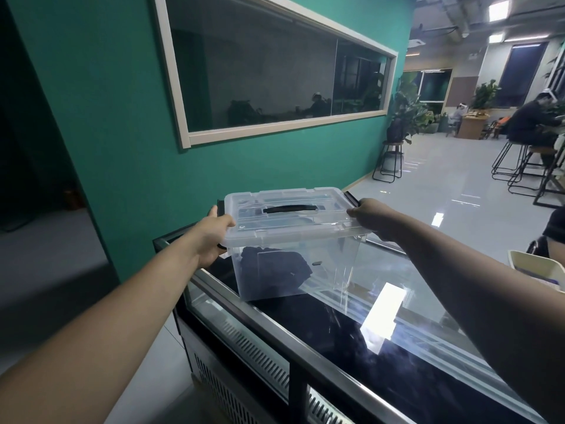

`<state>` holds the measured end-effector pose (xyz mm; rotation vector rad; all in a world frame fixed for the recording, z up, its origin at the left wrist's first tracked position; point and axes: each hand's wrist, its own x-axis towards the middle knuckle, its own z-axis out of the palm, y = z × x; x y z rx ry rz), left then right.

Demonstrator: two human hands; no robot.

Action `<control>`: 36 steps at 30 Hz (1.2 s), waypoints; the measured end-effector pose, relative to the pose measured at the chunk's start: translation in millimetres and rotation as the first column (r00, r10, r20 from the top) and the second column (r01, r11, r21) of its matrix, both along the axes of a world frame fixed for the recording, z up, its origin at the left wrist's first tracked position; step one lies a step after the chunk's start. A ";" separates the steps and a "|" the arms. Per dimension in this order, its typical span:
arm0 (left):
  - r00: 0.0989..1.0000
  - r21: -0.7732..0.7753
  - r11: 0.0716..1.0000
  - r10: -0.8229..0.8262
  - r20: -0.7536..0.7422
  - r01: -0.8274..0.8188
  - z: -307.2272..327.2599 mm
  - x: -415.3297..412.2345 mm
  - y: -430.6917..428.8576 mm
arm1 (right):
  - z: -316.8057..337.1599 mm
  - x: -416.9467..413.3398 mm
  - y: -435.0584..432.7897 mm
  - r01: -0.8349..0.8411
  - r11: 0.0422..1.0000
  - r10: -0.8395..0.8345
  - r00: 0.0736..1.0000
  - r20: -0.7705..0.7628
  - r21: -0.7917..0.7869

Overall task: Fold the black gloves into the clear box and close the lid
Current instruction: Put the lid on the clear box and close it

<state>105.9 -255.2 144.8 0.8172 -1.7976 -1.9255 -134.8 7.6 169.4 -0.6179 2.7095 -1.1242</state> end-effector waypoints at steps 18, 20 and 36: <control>0.971 -0.260 0.966 0.068 0.229 -0.006 7.7 -29.1 -39.6 | 7.8 -1.9 -6.8 -0.117 0.986 0.132 0.982 0.132 -0.121; 0.967 -0.318 0.948 0.090 0.237 -0.010 7.5 -31.8 -39.1 | 6.5 -4.8 -9.4 -0.116 0.990 0.125 0.987 0.105 -0.086; 0.923 -0.681 0.715 0.140 0.359 0.157 15.7 -28.2 -32.6 | 11.6 -11.6 -19.1 -0.077 0.959 0.134 0.972 -0.195 0.273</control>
